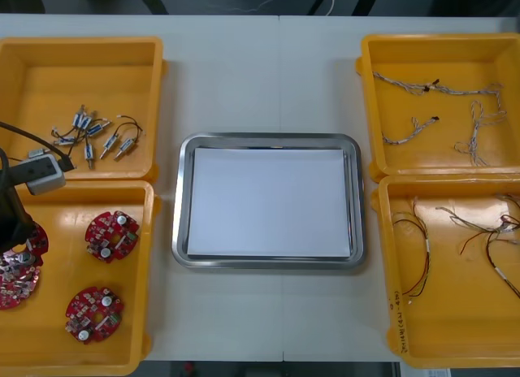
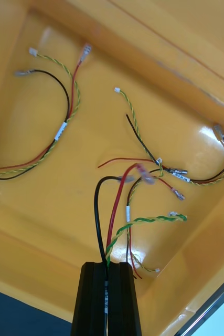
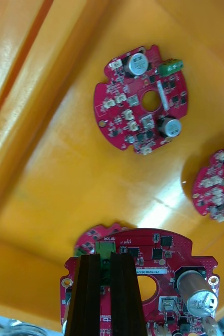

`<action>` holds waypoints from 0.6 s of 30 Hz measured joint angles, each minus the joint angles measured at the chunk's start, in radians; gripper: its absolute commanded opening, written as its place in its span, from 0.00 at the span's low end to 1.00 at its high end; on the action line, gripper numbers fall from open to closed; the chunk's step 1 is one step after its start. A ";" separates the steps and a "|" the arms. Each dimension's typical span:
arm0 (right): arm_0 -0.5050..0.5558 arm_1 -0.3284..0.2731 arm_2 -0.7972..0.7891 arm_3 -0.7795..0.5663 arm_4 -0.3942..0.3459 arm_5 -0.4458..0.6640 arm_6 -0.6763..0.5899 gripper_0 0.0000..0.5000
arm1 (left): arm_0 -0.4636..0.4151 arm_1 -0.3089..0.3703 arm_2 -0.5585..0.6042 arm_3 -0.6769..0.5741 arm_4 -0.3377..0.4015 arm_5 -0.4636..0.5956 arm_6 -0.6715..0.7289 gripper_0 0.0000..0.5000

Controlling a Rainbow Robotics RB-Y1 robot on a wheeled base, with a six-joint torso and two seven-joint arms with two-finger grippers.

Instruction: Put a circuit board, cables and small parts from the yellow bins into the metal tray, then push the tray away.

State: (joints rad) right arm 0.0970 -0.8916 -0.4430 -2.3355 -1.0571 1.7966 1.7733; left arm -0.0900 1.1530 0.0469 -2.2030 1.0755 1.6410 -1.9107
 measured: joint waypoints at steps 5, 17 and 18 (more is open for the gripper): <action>-0.105 0.000 0.003 0.000 -0.019 0.076 -0.004 0.00 | -0.030 -0.038 0.000 -0.046 -0.001 0.064 0.162 0.00; -0.330 -0.013 0.200 0.001 0.009 0.095 -0.047 0.00 | -0.166 -0.077 -0.124 -0.105 -0.020 0.090 0.260 0.00; -0.351 -0.014 0.222 0.002 0.008 0.095 -0.050 0.00 | -0.179 -0.080 -0.139 -0.110 -0.020 0.090 0.276 0.00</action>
State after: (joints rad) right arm -0.2537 -0.9055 -0.2207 -2.3332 -1.0493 1.8920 1.7238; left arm -0.2686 1.0727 -0.0916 -2.3129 1.0555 1.7310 -1.6344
